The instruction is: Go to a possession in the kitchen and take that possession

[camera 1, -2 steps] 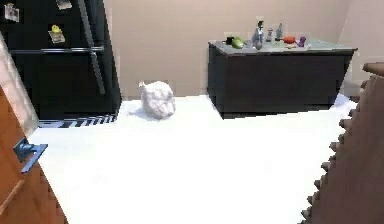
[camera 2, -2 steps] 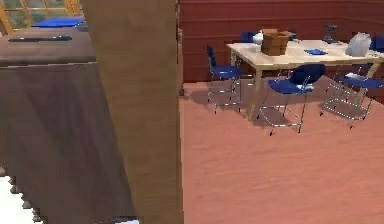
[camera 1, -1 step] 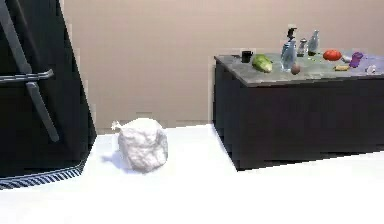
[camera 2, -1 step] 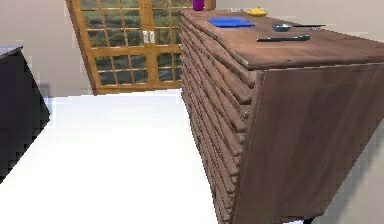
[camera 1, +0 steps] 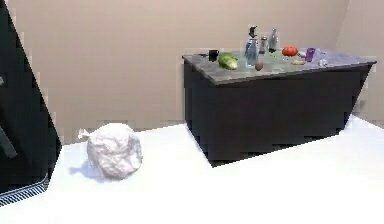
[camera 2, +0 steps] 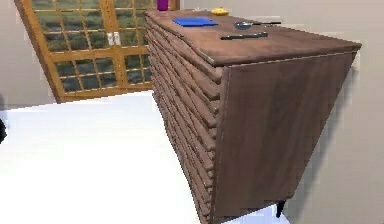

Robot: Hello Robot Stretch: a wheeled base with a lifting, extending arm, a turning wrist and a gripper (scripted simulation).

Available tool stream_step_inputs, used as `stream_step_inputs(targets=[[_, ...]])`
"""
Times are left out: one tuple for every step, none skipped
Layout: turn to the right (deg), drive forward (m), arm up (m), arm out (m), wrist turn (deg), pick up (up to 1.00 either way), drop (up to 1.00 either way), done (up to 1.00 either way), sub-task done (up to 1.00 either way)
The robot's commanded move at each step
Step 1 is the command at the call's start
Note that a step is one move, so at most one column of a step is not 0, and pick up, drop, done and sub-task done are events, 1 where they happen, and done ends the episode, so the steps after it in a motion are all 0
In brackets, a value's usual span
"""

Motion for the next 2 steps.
stream_step_inputs(targets=[[0.0, 0.25, 0.00, 0.00, 0.0, 0.00, 0.00, 0.00, 0.00], [45.0, 0.00, 0.00, 0.00, 0.0, 0.00, 0.00, 0.00, 0.00]])
